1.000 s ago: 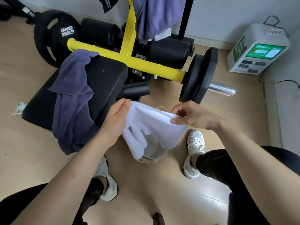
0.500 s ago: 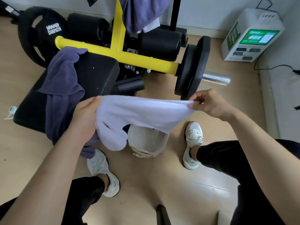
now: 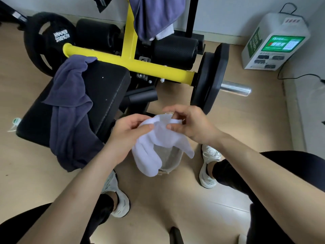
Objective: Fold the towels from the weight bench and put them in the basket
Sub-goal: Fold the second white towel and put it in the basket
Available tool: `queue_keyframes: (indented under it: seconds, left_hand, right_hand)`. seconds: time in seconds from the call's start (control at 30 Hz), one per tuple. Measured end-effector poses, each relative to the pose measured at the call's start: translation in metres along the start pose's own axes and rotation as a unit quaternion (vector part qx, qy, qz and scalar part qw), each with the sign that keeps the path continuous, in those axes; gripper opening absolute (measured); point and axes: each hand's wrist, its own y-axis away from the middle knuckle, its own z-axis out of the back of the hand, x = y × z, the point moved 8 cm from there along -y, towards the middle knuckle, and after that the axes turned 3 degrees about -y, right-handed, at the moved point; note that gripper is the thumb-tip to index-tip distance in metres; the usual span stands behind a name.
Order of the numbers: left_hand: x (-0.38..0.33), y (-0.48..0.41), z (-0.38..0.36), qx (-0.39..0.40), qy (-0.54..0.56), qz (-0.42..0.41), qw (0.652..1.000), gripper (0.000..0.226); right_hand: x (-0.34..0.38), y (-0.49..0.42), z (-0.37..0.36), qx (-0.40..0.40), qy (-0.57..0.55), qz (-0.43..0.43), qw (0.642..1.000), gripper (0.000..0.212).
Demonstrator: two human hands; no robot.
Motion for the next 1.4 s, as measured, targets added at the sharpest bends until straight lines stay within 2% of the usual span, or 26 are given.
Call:
queue_keyframes:
  seconds: [0.07, 0.17, 0.27, 0.33, 0.4, 0.43, 0.5, 0.63, 0.73, 0.8, 0.93, 1.03, 1.1, 1.17, 1.27, 1.33, 1.4]
  left_hand:
    - [0.001, 0.002, -0.006, -0.002, -0.02, -0.009, 1.0, 0.023]
    - [0.002, 0.006, -0.009, -0.008, -0.081, -0.044, 0.996, 0.009]
    - [0.001, 0.009, -0.003, -0.035, -0.146, -0.084, 0.985, 0.012]
    - [-0.008, 0.015, 0.005, -0.087, -0.254, -0.157, 0.95, 0.017]
    - [-0.022, 0.024, 0.008, -0.124, -0.367, -0.262, 0.884, 0.02]
    - [-0.026, 0.027, 0.01, -0.13, -0.398, -0.285, 0.862, 0.022]
    - [-0.026, 0.028, 0.019, -0.142, -0.414, -0.289, 0.851, 0.024]
    - [-0.023, 0.025, 0.039, -0.158, -0.386, -0.276, 0.866, 0.019]
    - [-0.008, 0.015, 0.051, -0.15, -0.362, -0.197, 0.899, 0.015]
    - [0.005, 0.01, 0.057, -0.135, -0.357, -0.145, 0.913, 0.017]
    - [0.019, 0.004, 0.062, -0.119, -0.381, -0.09, 0.913, 0.019]
    - [0.014, 0.002, 0.055, -0.099, -0.308, -0.076, 0.943, 0.029]
    - [0.005, 0.002, 0.044, -0.074, -0.24, -0.081, 0.964, 0.026]
    - [-0.005, 0.004, 0.032, -0.055, -0.203, -0.098, 0.973, 0.018]
    - [-0.014, 0.005, 0.013, -0.01, -0.202, -0.125, 0.971, 0.019]
    - [-0.015, 0.003, 0.005, 0.021, -0.209, -0.128, 0.969, 0.018]
    - [-0.017, 0.002, 0.001, 0.035, -0.225, -0.13, 0.965, 0.018]
  right_hand:
    - [0.004, -0.001, -0.018, 0.027, -0.011, 0.002, 1.0, 0.038]
    - [0.005, -0.003, -0.032, 0.04, -0.018, 0.0, 0.999, 0.016]
    - [0.005, -0.002, -0.035, 0.052, 0.009, -0.012, 0.999, 0.009]
    - [0.008, -0.001, -0.036, 0.071, 0.013, -0.01, 0.997, 0.009]
    - [0.01, 0.0, -0.034, 0.082, -0.009, -0.019, 0.996, 0.01]
    - [0.01, 0.0, -0.031, 0.081, -0.023, -0.027, 0.996, 0.009]
    - [0.008, -0.001, -0.022, 0.067, -0.048, -0.039, 0.996, 0.008]
    - [0.006, -0.007, 0.002, 0.009, -0.09, -0.042, 0.995, 0.008]
    - [0.002, -0.01, 0.018, -0.051, -0.122, -0.036, 0.991, 0.014]
    - [-0.002, -0.01, 0.026, -0.097, -0.136, -0.043, 0.985, 0.014]
    - [-0.014, -0.01, 0.044, -0.2, -0.158, -0.072, 0.964, 0.015]
    - [-0.031, -0.008, 0.054, -0.261, -0.143, -0.115, 0.948, 0.009]
    - [-0.034, -0.009, 0.047, -0.227, -0.064, -0.12, 0.964, 0.005]
    - [-0.025, -0.01, 0.034, -0.169, 0.005, -0.114, 0.979, 0.025]
    - [0.001, -0.011, 0.001, -0.025, -0.019, -0.043, 0.999, 0.058]
    - [0.015, -0.006, -0.023, 0.08, -0.065, -0.01, 0.995, 0.055]
    - [0.017, -0.006, -0.033, 0.112, -0.076, -0.013, 0.991, 0.032]
